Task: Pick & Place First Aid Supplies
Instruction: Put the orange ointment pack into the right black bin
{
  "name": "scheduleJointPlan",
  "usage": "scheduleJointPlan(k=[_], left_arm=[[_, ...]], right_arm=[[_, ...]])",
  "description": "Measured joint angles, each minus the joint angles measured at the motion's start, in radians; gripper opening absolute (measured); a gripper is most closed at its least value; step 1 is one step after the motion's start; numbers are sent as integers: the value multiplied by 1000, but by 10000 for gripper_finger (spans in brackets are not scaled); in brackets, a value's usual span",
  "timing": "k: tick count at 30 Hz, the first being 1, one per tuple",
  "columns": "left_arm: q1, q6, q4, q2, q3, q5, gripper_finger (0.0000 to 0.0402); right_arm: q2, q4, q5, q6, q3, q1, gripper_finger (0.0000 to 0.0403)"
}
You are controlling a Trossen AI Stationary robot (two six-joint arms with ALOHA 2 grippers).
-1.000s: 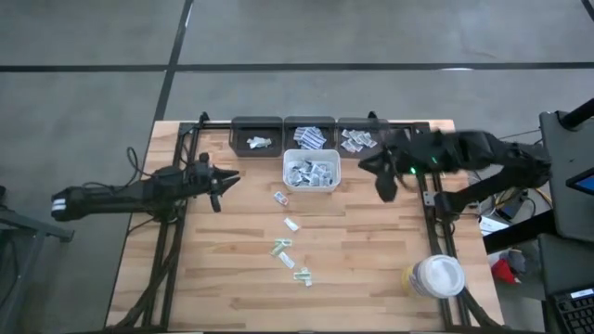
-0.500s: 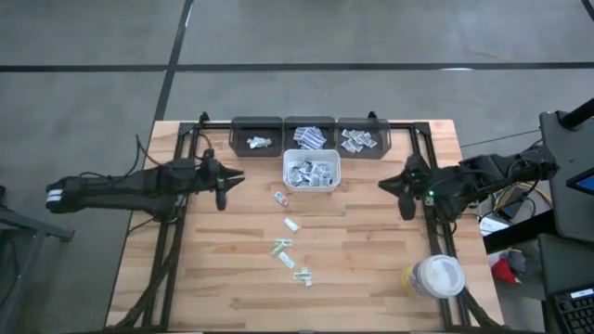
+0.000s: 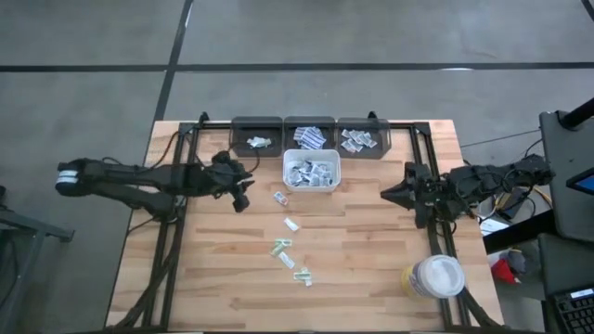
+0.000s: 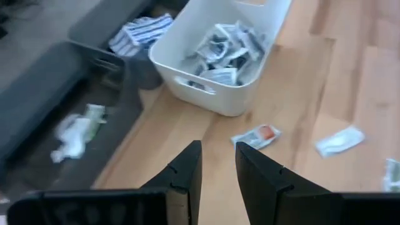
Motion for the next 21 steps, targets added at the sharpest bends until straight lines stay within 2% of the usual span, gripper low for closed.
scheduleJointPlan(k=[4,8,21], left_arm=[[-39,-2,-111,100,89,-49,94],[-66,10,-119,197,162,-62,94],[-85,255,-88,510,304,-69,94]], right_arm=[[-43,106,-26,-32,-72,0,33],[-66,217,-29,-71,-132,0,33],[-92,227,-28,-119,-182,0,33]])
